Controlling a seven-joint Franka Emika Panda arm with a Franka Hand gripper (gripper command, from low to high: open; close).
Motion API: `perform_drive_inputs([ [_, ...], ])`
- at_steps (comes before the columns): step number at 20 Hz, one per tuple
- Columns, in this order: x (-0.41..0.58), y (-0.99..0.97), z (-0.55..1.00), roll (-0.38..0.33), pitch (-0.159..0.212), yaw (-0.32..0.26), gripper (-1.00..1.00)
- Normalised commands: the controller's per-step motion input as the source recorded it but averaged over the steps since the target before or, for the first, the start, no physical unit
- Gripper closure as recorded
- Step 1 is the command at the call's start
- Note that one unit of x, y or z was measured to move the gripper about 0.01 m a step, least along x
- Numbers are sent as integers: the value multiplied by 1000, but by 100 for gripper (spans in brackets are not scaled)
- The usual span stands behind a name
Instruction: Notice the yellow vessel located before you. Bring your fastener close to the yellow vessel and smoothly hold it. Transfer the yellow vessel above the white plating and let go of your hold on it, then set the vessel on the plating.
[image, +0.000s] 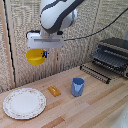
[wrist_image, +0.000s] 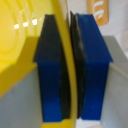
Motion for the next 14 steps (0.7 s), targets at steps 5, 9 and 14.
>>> perform_drive_inputs([
  [5, -171, 500, -405, -70, 0, 94, 100],
  [9, -19, 306, -450, -50, 0, 74, 100],
  [14, 0, 200, -432, -21, -5, 67, 100],
])
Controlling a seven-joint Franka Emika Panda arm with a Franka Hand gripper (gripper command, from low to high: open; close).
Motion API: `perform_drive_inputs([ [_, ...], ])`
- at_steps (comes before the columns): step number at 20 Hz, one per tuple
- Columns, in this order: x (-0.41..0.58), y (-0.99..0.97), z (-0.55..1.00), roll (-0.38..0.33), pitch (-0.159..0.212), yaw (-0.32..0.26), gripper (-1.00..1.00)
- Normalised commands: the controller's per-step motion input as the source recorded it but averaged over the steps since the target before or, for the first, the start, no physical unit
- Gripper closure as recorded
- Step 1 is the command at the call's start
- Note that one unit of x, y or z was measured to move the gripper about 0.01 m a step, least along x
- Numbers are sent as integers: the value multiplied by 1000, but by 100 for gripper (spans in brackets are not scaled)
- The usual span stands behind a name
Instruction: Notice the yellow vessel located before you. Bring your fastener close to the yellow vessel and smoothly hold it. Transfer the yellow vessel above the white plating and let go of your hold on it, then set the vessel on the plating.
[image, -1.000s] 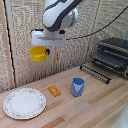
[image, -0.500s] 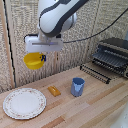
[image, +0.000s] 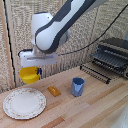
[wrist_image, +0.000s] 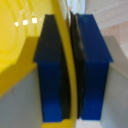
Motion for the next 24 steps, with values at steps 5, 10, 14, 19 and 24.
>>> perform_drive_inputs([
  [5, 0, 253, -455, -30, -2, 63, 100],
  [10, 6, 355, -411, -45, 0, 57, 100],
  [14, 105, 131, -246, -2, -23, 59, 100],
  [19, 168, 74, -181, 0, -23, 76, 100],
  [24, 250, 31, -172, 0, -24, 81, 100],
])
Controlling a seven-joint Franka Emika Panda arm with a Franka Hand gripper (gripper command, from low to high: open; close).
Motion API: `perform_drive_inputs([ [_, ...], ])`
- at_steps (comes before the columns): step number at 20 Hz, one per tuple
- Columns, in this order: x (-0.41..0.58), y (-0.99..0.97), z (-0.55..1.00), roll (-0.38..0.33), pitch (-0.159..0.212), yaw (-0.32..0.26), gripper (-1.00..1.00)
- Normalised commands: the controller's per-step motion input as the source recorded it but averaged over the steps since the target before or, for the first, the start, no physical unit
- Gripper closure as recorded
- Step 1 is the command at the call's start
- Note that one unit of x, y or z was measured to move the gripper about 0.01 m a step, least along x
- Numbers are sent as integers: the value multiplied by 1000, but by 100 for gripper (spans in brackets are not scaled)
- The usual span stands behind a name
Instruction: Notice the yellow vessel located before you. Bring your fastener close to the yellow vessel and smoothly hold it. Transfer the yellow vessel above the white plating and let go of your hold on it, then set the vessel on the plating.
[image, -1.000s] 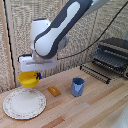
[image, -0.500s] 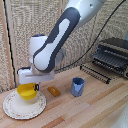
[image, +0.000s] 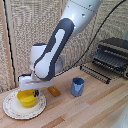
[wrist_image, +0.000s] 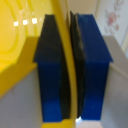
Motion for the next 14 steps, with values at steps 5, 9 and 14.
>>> perform_drive_inputs([
  [5, 348, 6, -54, 3, -4, 40, -100],
  [9, 347, 2, 76, 5, 4, 0, -100],
  [14, 167, -137, 596, 13, 79, -2, -100],
])
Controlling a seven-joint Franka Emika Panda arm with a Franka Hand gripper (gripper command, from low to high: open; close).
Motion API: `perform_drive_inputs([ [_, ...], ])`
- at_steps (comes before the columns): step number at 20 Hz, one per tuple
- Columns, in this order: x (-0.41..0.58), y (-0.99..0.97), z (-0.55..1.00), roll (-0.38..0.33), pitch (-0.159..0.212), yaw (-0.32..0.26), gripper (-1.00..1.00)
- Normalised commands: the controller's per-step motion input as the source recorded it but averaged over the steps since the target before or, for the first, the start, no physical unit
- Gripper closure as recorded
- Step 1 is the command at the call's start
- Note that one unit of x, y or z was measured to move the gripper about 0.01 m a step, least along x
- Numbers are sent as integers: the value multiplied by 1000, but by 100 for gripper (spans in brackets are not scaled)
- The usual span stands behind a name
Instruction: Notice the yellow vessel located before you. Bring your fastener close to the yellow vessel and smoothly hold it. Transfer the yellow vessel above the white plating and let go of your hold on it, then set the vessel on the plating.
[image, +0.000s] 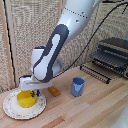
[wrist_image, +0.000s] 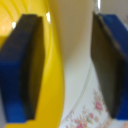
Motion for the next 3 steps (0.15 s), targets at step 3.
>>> perform_drive_inputs([
  [3, 137, -177, 794, 4, 143, 74, -100],
])
